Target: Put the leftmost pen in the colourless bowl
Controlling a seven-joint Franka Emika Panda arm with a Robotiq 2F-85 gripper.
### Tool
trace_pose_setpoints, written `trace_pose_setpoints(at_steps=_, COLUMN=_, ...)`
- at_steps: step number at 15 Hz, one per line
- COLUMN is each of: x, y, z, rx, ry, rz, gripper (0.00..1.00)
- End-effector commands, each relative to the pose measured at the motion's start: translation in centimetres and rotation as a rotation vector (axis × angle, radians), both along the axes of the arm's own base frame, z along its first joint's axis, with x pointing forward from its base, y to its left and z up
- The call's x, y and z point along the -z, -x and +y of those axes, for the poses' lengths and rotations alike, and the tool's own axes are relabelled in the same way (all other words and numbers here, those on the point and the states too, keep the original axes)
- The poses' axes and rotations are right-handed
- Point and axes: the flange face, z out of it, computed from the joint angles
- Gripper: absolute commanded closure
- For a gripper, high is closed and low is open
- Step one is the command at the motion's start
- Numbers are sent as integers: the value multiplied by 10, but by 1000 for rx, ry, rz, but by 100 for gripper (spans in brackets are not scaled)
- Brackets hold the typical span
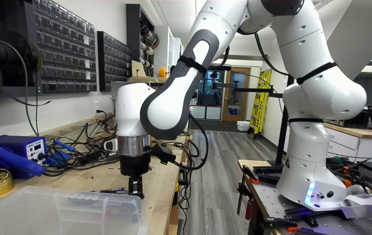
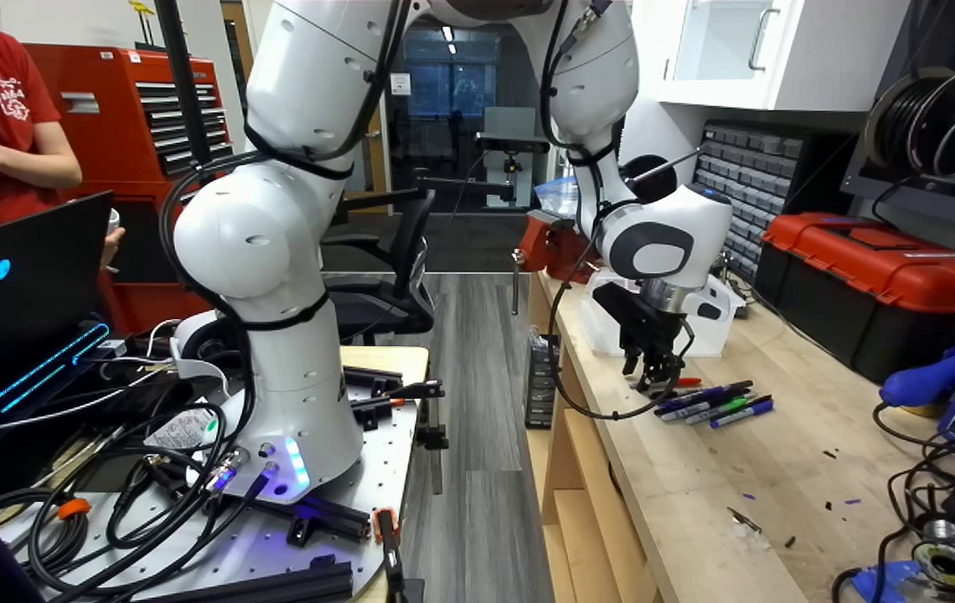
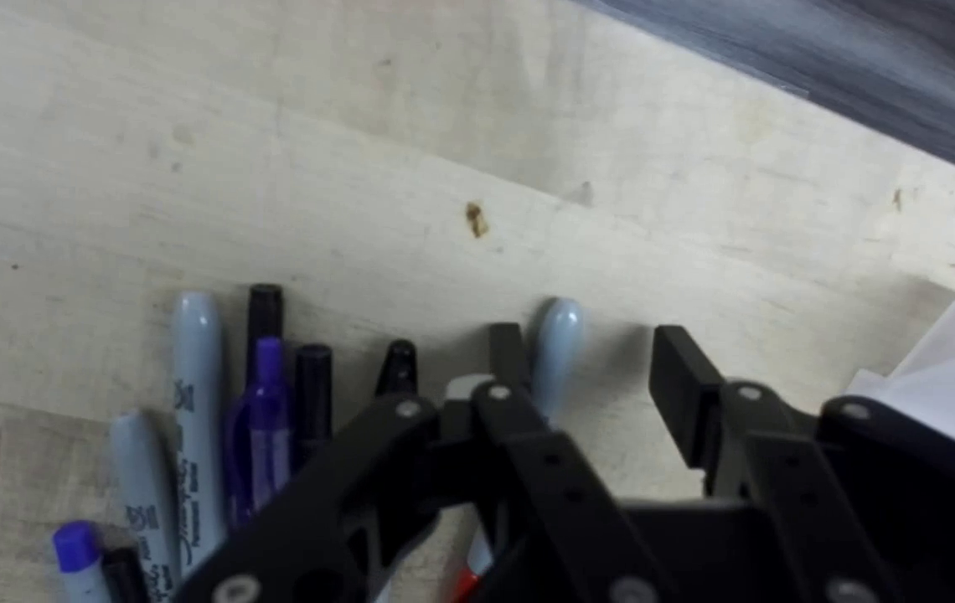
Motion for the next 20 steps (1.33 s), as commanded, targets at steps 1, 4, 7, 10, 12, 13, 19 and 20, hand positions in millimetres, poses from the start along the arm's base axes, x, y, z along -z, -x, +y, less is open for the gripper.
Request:
trace_pose_setpoints(at_steps=1, x=1, y=-2, z=-6, rx=34, ry=-12, rz=1, gripper=87)
trace_pose_setpoints(at_steps=4, x=-5, y=0, z=-16, rx=48, ry=-10, rz=-3, gripper=98)
trace_pose_setpoints(at_steps=7, x=-24, y=5, z=-20, rx=54, ry=-20, rz=-22, gripper=95)
trace_pose_setpoints(at_steps=10, x=-60, y=8, z=-22, rx=76, ry=-44, rz=-60, gripper=95)
trace_pose_setpoints(at_steps=12, x=-93, y=11, z=-19, rx=97, ry=-66, rz=-99, gripper=96)
trace_pose_setpoints(at_steps=13, x=-111, y=11, z=-17, rx=110, ry=-67, rz=-126, gripper=96)
trace_pose_setpoints(at_steps=19, x=-195, y=14, z=0, rx=125, ry=-86, rz=-198, gripper=96)
trace_pose_setpoints(at_steps=20, x=-202, y=15, z=8, rx=126, ry=-96, rz=-193, gripper=96)
